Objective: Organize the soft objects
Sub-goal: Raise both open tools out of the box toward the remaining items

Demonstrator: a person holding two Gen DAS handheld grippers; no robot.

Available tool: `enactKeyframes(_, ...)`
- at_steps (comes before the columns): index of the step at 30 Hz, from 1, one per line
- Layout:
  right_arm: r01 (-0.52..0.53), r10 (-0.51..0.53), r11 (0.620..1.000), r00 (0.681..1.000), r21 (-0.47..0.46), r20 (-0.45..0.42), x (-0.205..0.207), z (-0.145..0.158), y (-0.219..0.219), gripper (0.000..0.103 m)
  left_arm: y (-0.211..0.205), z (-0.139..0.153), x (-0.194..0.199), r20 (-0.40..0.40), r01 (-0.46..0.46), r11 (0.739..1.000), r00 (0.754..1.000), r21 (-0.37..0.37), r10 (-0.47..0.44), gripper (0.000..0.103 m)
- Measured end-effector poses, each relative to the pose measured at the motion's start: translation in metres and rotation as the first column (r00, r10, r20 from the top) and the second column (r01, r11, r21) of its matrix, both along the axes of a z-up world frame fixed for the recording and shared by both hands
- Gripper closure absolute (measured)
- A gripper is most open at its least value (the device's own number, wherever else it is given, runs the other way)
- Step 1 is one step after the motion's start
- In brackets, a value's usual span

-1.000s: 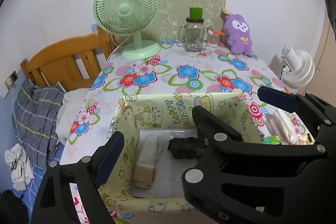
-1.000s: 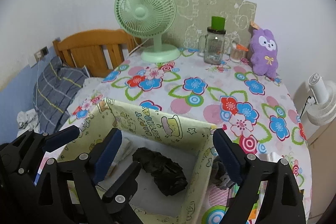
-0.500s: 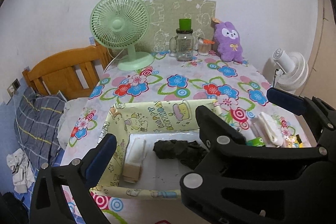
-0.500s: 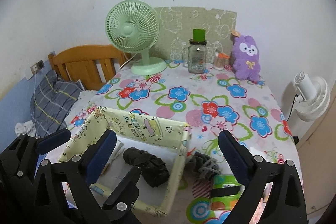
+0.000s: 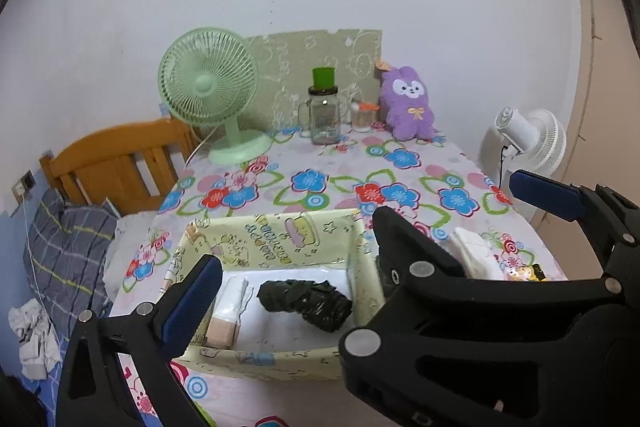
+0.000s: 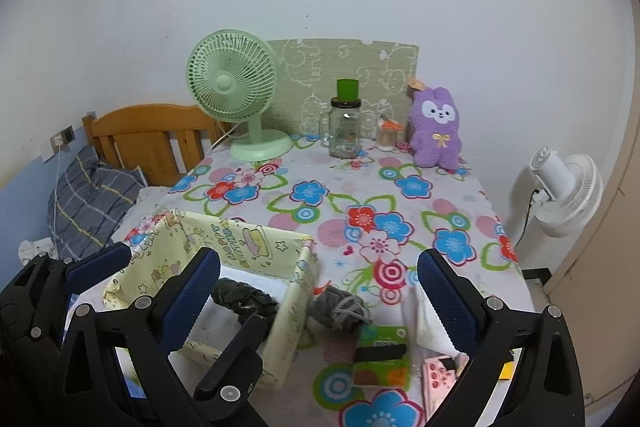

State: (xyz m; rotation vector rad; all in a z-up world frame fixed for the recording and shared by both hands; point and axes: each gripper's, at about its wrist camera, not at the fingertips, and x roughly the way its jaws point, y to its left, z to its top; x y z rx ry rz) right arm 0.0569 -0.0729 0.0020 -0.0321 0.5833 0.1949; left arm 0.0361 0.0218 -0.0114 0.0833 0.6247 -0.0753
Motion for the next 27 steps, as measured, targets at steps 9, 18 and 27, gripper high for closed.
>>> enactKeyframes(9, 0.040, -0.040, 0.999, 0.999, -0.006, 0.026, -0.019, 0.008, -0.025, 0.003, -0.023, 0.007, -0.013, 0.017, 0.040, 0.999, 0.999, -0.017, -0.040, 0.000)
enactKeyframes(18, 0.089, -0.087, 0.995, 0.995, -0.034, 0.055, -0.034, 0.013, -0.049, 0.003, -0.048, 0.007, -0.020, 0.038, 0.102, 0.994, 0.994, -0.049, -0.101, 0.000)
enactKeyframes(27, 0.107, -0.106, 0.993, 0.994, -0.038, 0.036, -0.034, 0.000, -0.073, 0.003, -0.072, -0.007, -0.017, 0.000, 0.128, 0.990, 0.992, -0.059, -0.129, 0.001)
